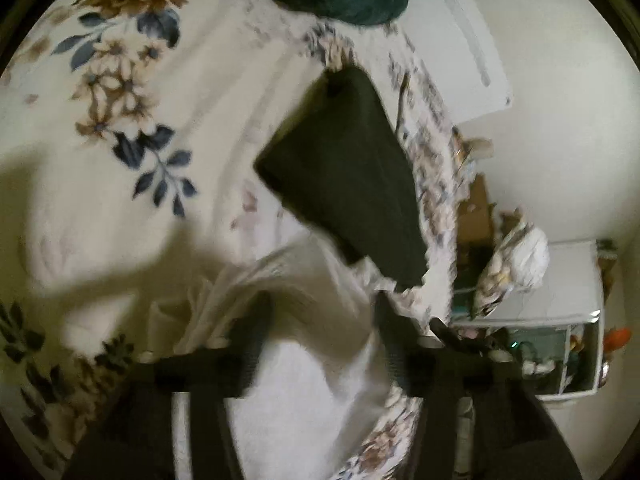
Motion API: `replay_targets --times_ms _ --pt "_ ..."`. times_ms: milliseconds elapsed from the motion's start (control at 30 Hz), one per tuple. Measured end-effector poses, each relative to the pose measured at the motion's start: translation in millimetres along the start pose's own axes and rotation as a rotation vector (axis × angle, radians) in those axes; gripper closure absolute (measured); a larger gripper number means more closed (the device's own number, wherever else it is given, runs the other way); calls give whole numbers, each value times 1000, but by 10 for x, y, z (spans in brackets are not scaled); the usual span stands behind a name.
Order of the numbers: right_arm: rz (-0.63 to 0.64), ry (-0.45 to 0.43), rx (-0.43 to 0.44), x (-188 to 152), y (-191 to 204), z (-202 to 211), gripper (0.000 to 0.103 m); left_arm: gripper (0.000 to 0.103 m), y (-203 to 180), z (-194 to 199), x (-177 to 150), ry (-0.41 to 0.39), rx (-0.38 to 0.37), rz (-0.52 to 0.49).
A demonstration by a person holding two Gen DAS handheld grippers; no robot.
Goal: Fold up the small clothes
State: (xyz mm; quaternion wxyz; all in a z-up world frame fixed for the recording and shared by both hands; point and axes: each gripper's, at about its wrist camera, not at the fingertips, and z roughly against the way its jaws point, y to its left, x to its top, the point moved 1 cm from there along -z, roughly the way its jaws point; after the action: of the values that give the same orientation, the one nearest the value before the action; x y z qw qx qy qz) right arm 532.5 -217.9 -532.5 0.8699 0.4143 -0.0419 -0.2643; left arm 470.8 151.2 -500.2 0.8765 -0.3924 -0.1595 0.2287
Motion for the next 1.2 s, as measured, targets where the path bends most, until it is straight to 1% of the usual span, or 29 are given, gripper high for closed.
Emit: replay_targets --times_ms 33,67,100,167,200,267,333,400,433,467,500,533,567,600,633,700,733,767,800,867,900,933,1000,1033,1067,1100,1167,1200 --pt "9 -1 4 -4 -4 17 49 46 52 106 1 -28 3 8" --pt "25 -7 11 4 0 61 46 46 76 184 6 -48 16 6" --pt "49 -16 -2 4 -6 122 44 46 84 230 6 -63 29 -1" --pt "91 -25 -47 -40 -46 200 44 46 91 316 -29 -100 95 -45" --pt "121 -27 -84 -56 -62 225 44 46 75 304 -47 -99 117 -76" --pt "172 -14 -136 -126 -114 237 44 46 -12 176 -97 -62 167 -161" --pt "230 21 -183 -165 -124 125 44 46 -183 -82 -165 -4 226 -287" --pt "272 52 -215 -197 -121 -1 44 46 -296 -333 -196 43 285 -385" --pt "291 65 -226 -211 -113 -66 44 50 -352 -486 -231 69 325 -448" --pt "322 84 -243 -211 -79 -182 45 62 -374 -574 -249 78 361 -485" --pt "347 92 -258 -213 -54 -252 65 96 -371 -637 -254 90 385 -505" --pt "371 81 -278 -214 -21 -295 94 97 -342 -656 -220 94 390 -497" --pt "388 68 -307 -203 12 -327 94 97 -298 -601 -148 63 395 -473" --pt "378 40 -318 -168 29 -312 94 97 -229 -515 -37 30 381 -437" --pt "365 10 -318 -133 31 -269 95 97 -158 -461 51 21 368 -400" --pt "322 -50 -353 -1 -15 -191 96 96 0 -343 221 0 331 -310" --pt "306 -46 -353 44 -47 -201 96 94 70 -308 272 17 290 -274" --pt "290 -29 -348 77 -82 -235 96 93 80 -295 272 24 287 -273" --pt "287 5 -348 85 -102 -290 95 92 71 -269 247 30 293 -286" --pt "293 29 -369 64 -96 -325 87 77 65 -199 149 58 279 -304" --pt "294 31 -364 38 -86 -290 75 65 103 -122 81 69 283 -292" --pt "292 34 -361 13 -82 -239 60 62 135 -52 27 70 266 -278" --pt "290 37 -334 -101 -119 -46 46 62 248 162 -137 63 222 -226" --pt "291 42 -317 -172 -144 36 46 61 285 266 -251 57 200 -214" --pt "288 52 -302 -261 -209 127 46 61 318 319 -304 54 194 -208" --pt "284 71 -291 -389 -302 225 46 61 355 388 -422 52 200 -201" --pt "282 114 -296 -630 -487 348 46 60 469 492 -702 71 188 -190" --pt "283 150 -304 -807 -630 386 46 60 546 512 -879 94 195 -185"
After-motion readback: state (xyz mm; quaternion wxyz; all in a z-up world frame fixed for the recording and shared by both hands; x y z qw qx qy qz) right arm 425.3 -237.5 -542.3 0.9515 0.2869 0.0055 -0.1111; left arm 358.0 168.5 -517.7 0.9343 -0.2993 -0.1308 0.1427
